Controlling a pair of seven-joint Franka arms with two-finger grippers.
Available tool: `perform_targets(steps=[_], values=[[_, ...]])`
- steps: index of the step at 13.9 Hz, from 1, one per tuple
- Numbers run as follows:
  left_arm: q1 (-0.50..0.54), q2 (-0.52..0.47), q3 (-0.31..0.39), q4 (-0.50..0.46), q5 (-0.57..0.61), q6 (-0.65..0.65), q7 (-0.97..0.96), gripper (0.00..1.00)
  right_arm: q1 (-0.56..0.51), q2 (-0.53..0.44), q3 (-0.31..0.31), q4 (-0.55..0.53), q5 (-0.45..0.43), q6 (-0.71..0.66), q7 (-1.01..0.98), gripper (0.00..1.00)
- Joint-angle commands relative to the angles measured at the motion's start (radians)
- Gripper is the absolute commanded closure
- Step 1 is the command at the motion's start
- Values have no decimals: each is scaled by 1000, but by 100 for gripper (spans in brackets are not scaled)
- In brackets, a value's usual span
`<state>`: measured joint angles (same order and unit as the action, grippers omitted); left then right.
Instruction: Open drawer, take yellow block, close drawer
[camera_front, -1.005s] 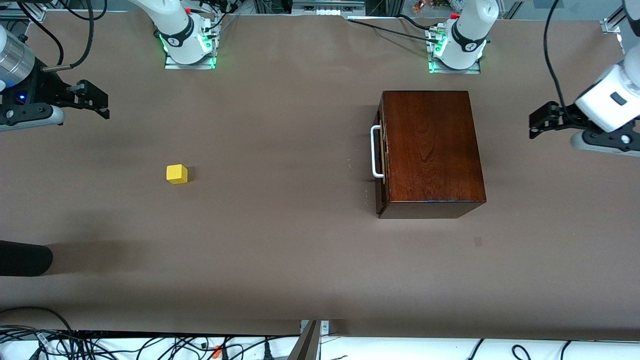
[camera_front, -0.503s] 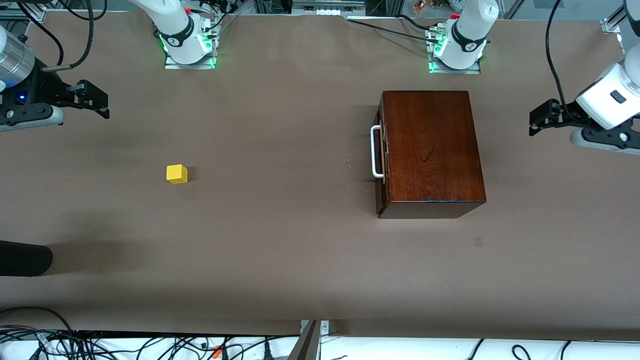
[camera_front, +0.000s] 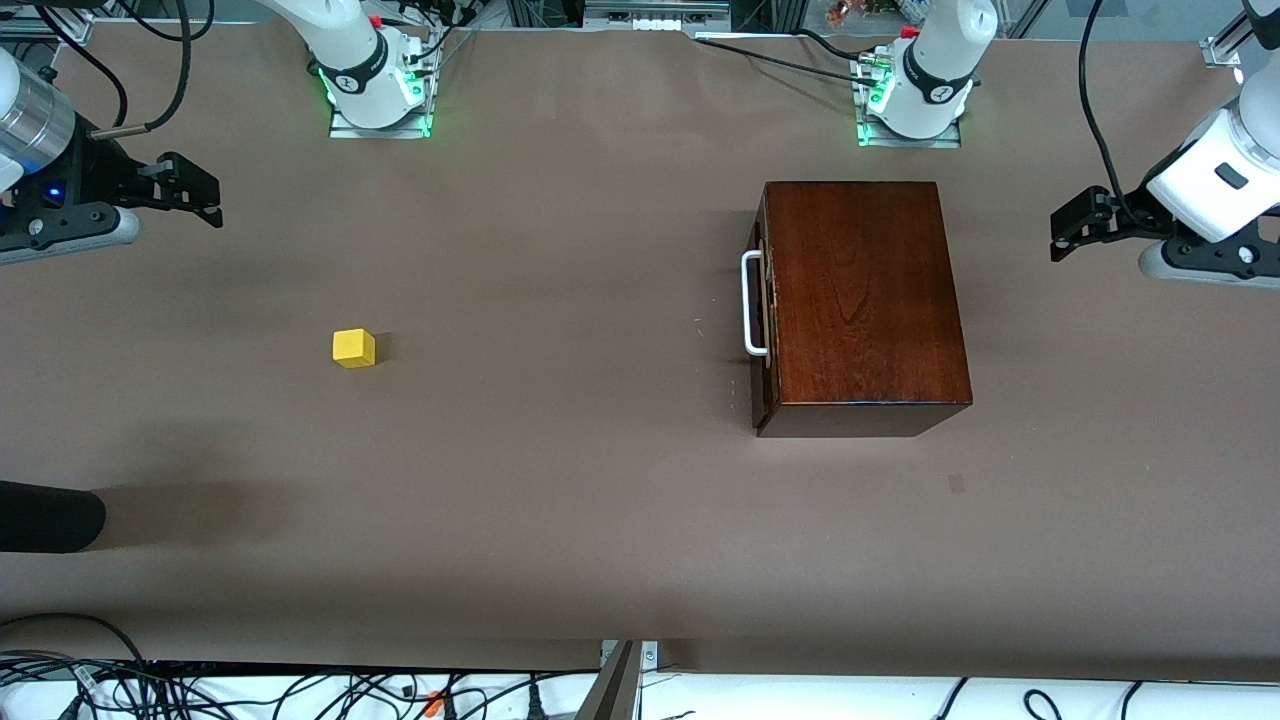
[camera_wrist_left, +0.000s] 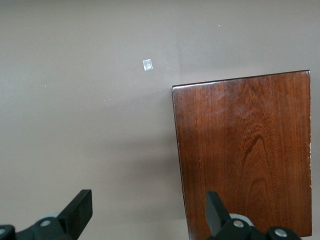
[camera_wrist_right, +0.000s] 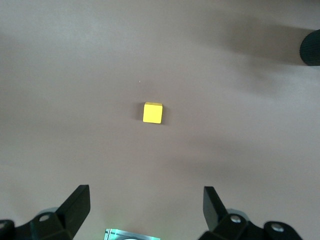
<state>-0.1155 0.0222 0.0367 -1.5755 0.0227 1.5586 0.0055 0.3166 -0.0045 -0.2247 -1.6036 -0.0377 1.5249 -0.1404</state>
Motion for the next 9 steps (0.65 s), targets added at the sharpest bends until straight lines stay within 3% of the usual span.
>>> perform_targets(steps=[1,6,9], values=[[17,-33,-12,-40,-29,23,-13,0,-5,9,2,22,1,-26,-24,0],[17,-28,-14,-34,-26,23,-12,0,-5,-5,1,-3,12,-17,-11,0],[16,-28,-14,-34,-26,23,-12,0,-5,-3,-21,-1,61,7,-8,0]])
